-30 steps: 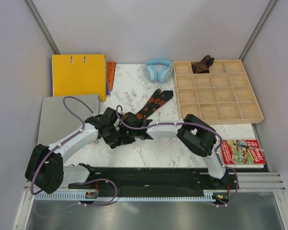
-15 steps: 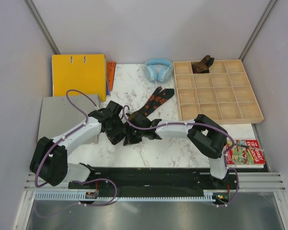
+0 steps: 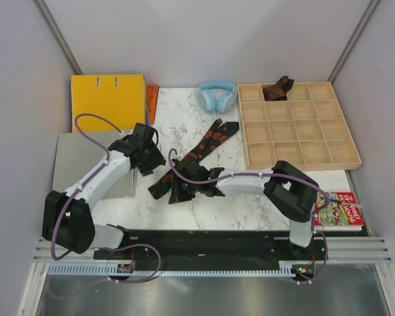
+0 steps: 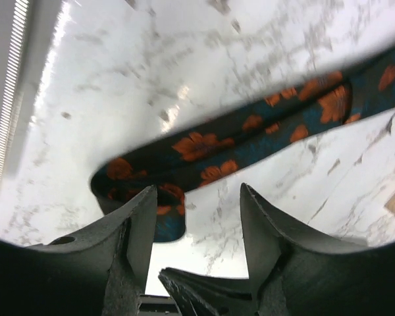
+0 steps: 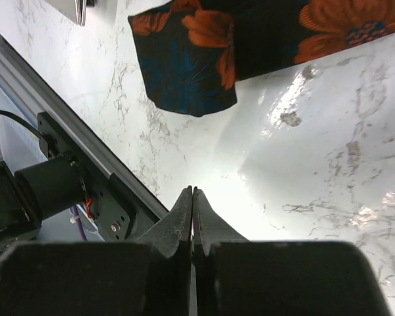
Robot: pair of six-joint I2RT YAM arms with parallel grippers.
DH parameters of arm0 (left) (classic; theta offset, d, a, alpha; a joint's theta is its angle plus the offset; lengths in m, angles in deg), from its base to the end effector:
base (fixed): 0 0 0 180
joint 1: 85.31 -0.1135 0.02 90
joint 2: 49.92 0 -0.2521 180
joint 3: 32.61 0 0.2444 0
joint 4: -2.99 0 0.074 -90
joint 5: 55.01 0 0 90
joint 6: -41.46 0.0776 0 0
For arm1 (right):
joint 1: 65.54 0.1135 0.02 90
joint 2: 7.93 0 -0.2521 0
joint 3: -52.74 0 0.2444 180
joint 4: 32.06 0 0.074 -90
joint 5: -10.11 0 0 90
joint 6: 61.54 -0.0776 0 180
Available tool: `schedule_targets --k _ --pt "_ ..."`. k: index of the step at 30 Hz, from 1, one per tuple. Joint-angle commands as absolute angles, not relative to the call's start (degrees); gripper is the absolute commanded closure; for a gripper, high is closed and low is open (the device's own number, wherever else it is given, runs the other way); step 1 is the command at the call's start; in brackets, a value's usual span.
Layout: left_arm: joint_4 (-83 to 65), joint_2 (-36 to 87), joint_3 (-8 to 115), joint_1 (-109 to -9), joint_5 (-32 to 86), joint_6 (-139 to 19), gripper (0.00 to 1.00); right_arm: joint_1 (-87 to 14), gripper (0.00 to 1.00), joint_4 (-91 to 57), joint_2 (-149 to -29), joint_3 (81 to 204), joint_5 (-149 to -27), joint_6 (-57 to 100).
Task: Roll the ties
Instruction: Roll the tie at the center of the board.
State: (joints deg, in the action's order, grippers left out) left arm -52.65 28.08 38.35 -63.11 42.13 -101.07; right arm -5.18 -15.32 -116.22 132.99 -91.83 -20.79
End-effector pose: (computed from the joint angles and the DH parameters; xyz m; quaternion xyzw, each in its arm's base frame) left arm 0.2624 -0.0967 0.1960 -0.2679 0.9322 -0.0950 0.2241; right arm 0.1944 0.3741 0.1324 -0.1287 0.9100 0.3678 0.1419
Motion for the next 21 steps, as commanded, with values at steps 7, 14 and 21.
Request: schedule_targets --k 7,14,21 --pt "-50.7 38.6 41.7 -71.6 36.8 -88.6 0.56 -5.0 0.95 -12.6 -123.3 143.1 -90.0 -18.5" --pt "-47.9 44.4 40.4 -71.5 35.7 -88.0 0.58 -7.5 0.95 -10.5 -128.1 146.7 -90.9 -16.7" --pt "-47.3 47.5 39.4 -71.4 32.2 -86.3 0.6 -9.5 0.95 -8.9 -130.8 149.7 -92.4 -14.9"
